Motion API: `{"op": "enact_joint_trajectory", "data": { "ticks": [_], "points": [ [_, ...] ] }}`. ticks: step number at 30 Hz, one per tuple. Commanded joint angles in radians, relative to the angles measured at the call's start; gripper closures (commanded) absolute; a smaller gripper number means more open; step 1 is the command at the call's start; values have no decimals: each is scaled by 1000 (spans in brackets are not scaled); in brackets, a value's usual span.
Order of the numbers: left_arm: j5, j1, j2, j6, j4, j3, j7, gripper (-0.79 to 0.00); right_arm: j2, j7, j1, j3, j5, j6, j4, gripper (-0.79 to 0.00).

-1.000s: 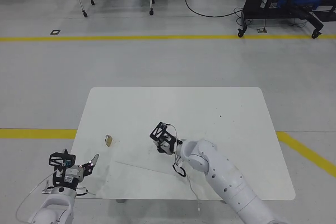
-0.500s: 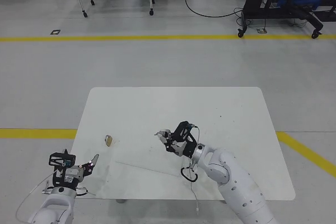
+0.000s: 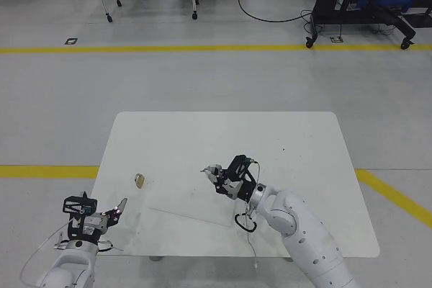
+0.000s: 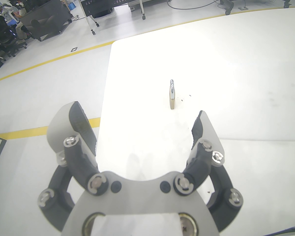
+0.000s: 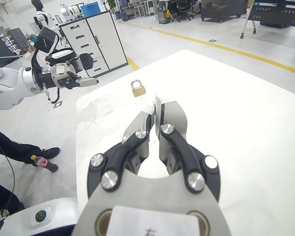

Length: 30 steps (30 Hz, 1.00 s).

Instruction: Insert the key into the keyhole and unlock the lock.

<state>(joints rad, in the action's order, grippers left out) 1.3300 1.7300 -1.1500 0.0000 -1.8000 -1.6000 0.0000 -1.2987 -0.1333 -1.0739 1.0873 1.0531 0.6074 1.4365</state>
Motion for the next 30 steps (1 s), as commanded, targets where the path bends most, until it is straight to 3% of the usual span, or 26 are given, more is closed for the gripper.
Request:
{"op": "enact_joint_trajectory", "data": {
  "ticks": [1,10,13,16,20,27,30],
  "points": [
    [0,0,0,0,0,0,0,-785,-2,36,-15,-3,-30,5,7,0],
    [0,0,0,0,0,0,0,-785,-13,165,-17,-2,-222,84,-109,0],
    [-117,2,-3,-65,-50,-2,-22,-785,-13,196,-21,9,-260,125,-116,0],
    [-355,6,-2,-162,-121,-41,-152,-785,-11,214,-29,16,-289,174,-113,0],
    [-677,-16,7,-221,-196,-104,-480,-785,-11,214,-29,16,-289,174,-113,0],
    [-677,-16,7,-221,-196,-104,-480,-785,-11,214,-29,16,-289,174,-113,0],
    [-783,-6,7,-262,-198,-79,-554,-785,-11,214,-29,16,-289,174,-113,0]
  ]
}}
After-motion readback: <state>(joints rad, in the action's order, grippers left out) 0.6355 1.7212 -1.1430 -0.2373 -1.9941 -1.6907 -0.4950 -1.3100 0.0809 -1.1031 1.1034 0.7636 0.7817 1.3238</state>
